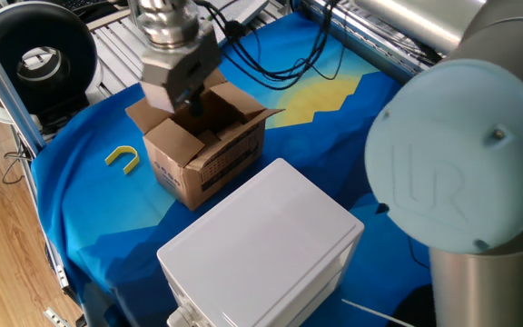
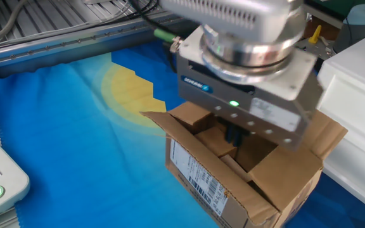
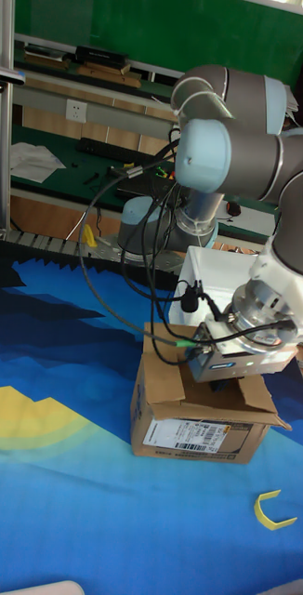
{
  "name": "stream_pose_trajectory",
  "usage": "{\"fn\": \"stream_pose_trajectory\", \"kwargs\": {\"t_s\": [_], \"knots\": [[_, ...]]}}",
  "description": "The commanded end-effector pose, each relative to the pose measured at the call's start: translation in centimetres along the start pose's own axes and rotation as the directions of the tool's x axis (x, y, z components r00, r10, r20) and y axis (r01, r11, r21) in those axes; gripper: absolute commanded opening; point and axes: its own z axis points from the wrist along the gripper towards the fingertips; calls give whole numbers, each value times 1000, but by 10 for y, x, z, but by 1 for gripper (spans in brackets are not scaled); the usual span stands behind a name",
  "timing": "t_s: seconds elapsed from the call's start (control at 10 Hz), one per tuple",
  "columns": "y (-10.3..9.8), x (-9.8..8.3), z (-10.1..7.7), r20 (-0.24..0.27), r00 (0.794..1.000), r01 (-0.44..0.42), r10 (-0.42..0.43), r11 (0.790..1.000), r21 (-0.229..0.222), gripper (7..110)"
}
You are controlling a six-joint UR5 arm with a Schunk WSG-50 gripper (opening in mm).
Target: Cover the box
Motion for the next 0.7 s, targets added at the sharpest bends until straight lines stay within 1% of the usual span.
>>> {"fn": "stream_pose_trajectory", "kwargs": {"t_s": [0.0, 0.1, 0.2, 0.3, 0.4, 0.5, 0.6], "knots": [[22, -5, -32, 0, 999, -44, 44, 998, -46, 7], [27, -13, -46, 11, 998, -60, 61, 996, -67, 7], [30, -35, -61, 80, 992, -92, 99, 992, -88, 7], [32, -66, -74, 184, 972, -127, 144, 986, -104, 7], [30, -98, -88, 283, 943, -152, 177, 982, -111, 7], [32, -119, -99, 323, 925, -173, 201, 978, -115, 7], [36, -142, -99, 348, 910, -193, 226, 973, -127, 7]]}}
